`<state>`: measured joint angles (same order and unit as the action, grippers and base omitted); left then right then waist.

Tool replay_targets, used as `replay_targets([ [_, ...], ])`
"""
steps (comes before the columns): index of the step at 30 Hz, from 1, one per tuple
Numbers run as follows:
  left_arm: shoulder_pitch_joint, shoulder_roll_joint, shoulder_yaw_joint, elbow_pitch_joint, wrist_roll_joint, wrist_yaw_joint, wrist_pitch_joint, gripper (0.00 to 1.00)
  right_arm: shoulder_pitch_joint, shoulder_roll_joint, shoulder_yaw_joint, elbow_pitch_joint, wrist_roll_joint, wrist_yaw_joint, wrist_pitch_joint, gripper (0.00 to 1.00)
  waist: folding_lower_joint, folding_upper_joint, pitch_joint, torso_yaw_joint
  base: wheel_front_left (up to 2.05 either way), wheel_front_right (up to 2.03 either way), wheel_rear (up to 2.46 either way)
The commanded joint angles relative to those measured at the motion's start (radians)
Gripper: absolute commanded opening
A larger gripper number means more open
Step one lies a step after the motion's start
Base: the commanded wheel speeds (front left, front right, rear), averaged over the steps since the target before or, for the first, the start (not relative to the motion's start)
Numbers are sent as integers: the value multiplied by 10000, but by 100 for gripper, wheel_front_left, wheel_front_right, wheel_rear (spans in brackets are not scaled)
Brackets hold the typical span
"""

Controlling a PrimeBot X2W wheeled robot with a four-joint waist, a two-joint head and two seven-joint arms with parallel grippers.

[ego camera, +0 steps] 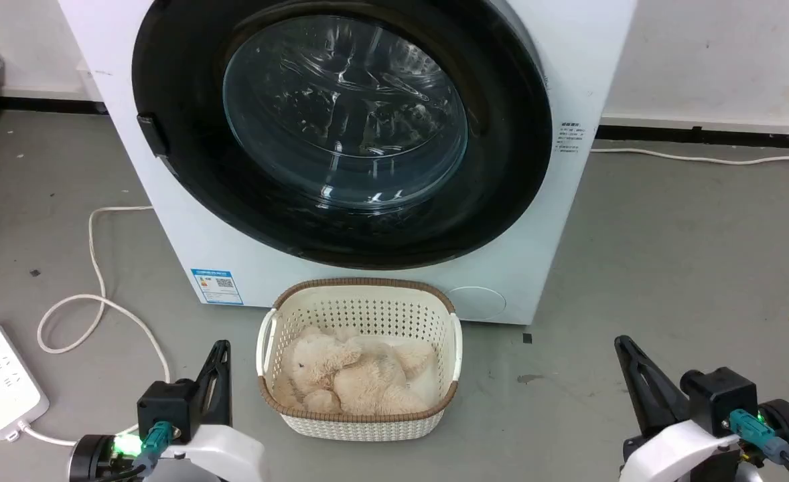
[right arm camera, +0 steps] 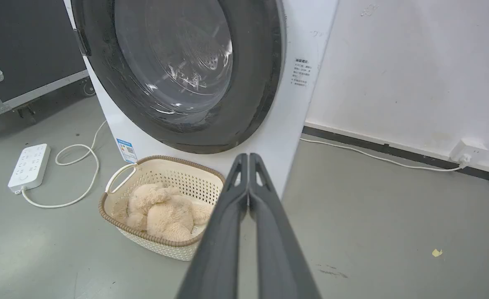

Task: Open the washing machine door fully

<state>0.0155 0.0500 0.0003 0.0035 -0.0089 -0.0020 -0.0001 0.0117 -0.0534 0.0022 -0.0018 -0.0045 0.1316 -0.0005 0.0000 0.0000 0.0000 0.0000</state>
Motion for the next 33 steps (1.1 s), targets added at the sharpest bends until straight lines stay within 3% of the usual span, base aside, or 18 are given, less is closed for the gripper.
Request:
replay_targets([
  [1, -155, 3, -3, -35, 89, 20, 1, 0, -117, 32, -22, 18, 45, -9, 5, 0, 0, 0, 0, 0, 0, 0, 0],
  [29, -155, 3, -3, -35, 89, 20, 1, 0, -117, 32, -22, 18, 45, -9, 5, 0, 0, 0, 0, 0, 0, 0, 0],
  [30, -155, 3, -3, -35, 89, 20, 1, 100, -117, 32, -22, 18, 45, -9, 5, 100, 0, 0, 0, 0, 0, 0, 0],
  [33, 3, -2, 0, 6, -17, 0, 0, 100, 3, 0, 10, -2, 0, 2, 0, 100, 0, 0, 0, 0, 0, 0, 0],
])
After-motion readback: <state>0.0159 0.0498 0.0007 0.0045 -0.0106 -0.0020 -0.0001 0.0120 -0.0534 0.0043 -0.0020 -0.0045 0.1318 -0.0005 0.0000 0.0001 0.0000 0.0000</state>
